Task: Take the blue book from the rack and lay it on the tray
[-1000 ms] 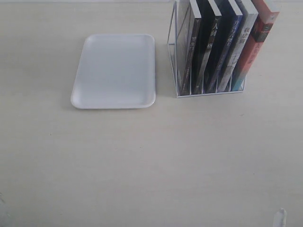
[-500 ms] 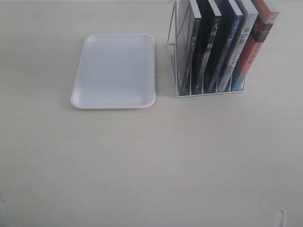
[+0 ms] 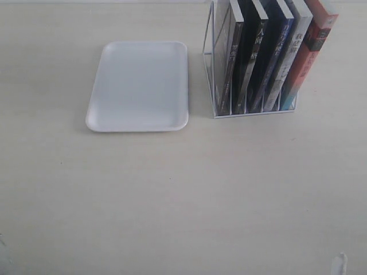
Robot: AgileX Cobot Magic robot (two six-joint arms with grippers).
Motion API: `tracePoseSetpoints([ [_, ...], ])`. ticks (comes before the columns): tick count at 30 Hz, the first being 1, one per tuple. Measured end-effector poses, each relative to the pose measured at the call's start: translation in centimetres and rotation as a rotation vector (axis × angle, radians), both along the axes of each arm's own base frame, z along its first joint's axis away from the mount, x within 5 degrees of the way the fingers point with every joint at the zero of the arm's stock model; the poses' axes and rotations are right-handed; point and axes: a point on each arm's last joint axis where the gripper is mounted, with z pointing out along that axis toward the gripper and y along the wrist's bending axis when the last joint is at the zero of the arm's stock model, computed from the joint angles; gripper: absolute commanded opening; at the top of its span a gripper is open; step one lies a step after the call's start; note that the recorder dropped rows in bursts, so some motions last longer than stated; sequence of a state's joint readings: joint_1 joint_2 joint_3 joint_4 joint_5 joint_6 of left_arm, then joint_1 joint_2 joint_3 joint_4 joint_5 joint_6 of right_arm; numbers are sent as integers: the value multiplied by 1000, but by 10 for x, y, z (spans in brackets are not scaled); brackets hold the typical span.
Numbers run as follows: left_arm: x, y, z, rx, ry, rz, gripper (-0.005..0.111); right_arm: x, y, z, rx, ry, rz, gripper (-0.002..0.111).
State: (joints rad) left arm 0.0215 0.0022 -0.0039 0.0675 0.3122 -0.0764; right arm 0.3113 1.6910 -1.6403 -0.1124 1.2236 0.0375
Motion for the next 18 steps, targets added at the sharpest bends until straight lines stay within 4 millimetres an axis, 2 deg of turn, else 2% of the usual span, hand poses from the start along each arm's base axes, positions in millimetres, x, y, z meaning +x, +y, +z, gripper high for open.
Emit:
tracePoseSetpoints([
  [6, 0, 0, 0, 0, 0, 0, 6, 0, 0, -1, -1, 3, 0, 37],
  [13, 0, 0, 0, 0, 0, 0, 6, -3, -1, -14, -15, 46, 0, 45],
  [18, 0, 0, 0, 0, 0, 0, 6, -4, -1, -19, -20, 63, 0, 45],
])
